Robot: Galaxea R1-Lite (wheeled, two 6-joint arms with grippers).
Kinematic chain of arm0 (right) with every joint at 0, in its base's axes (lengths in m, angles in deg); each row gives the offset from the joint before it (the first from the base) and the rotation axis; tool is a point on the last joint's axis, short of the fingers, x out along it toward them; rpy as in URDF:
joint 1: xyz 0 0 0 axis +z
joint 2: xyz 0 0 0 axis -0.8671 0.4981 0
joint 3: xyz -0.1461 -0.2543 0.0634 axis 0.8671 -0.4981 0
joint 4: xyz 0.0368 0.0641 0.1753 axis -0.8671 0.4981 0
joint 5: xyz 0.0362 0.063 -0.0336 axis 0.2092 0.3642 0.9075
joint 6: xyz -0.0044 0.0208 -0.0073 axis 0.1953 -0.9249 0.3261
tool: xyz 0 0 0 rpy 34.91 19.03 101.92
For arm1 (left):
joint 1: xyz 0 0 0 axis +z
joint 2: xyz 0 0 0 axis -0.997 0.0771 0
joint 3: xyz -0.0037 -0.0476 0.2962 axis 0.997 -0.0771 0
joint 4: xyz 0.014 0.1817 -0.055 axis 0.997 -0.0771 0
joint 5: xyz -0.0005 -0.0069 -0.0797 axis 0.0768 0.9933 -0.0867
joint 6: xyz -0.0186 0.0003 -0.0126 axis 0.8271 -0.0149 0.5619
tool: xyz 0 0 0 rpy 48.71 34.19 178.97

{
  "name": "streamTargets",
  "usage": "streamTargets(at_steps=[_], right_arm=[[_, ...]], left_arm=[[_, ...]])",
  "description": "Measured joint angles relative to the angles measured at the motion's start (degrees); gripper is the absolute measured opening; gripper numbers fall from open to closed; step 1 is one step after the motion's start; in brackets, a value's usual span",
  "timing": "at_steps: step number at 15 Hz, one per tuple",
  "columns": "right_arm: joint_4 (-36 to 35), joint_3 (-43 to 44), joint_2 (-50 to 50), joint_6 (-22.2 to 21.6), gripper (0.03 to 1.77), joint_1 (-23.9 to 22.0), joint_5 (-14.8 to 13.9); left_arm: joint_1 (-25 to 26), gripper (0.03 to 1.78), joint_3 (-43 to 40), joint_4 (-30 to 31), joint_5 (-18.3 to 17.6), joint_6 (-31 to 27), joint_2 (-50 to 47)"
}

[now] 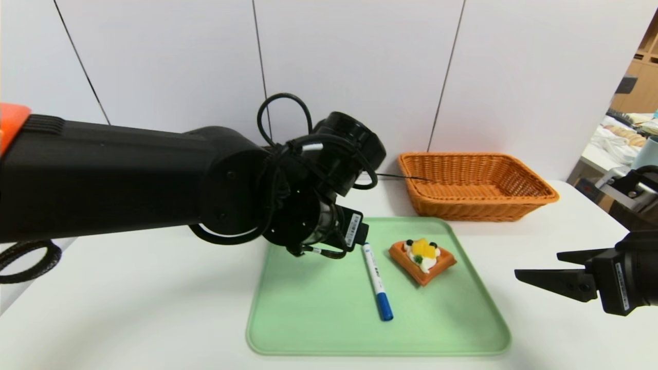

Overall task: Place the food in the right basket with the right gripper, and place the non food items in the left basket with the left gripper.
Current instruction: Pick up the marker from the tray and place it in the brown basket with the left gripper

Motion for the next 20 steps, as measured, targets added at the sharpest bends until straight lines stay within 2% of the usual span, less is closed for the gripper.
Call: streamTargets(at_steps=[1, 3, 7, 8, 9, 15, 16, 17, 20], right_arm=[[0.0, 0.0, -0.1, 0.0, 1.7, 0.0, 0.0], [0.0, -0.1, -0.1, 0.0, 1.7, 0.0, 0.0], [0.0, -0.8, -0.3, 0.0, 1.7, -0.1, 0.0], [0.0, -0.8, -0.3, 0.0, 1.7, -0.1, 0.0], [-0.1, -0.8, -0.3, 0.1, 1.7, -0.1, 0.0], [-0.1, -0.9, -0.7, 0.1, 1.7, -0.1, 0.0], [-0.1, -0.9, -0.7, 0.0, 1.7, -0.1, 0.0], [-0.1, -0.9, -0.8, 0.1, 1.7, -0.1, 0.0], [-0.1, -0.8, -0.9, 0.1, 1.7, -0.1, 0.0]], left_arm=[[-1.1, 1.6, 0.0, -0.8, 1.8, 2.9, 1.0], [-2.7, 1.26, 0.3, -2.2, 2.6, 6.4, 3.1], [-4.4, 0.8, 0.9, -1.7, 2.9, 7.0, 6.0], [-4.7, 0.6, 1.6, -1.7, 2.7, 7.0, 6.6], [-4.9, 0.07, 2.3, -1.7, 2.6, 6.8, 7.0], [-5.8, 0.04, 3.9, -1.9, 2.2, 6.3, 8.4], [-5.9, 0.12, 4.1, -2.0, 2.1, 6.3, 8.4], [-5.9, 0.31, 4.2, -2.1, 2.1, 6.3, 8.4], [-6.2, 0.75, 4.3, -2.1, 2.2, 6.2, 8.5]])
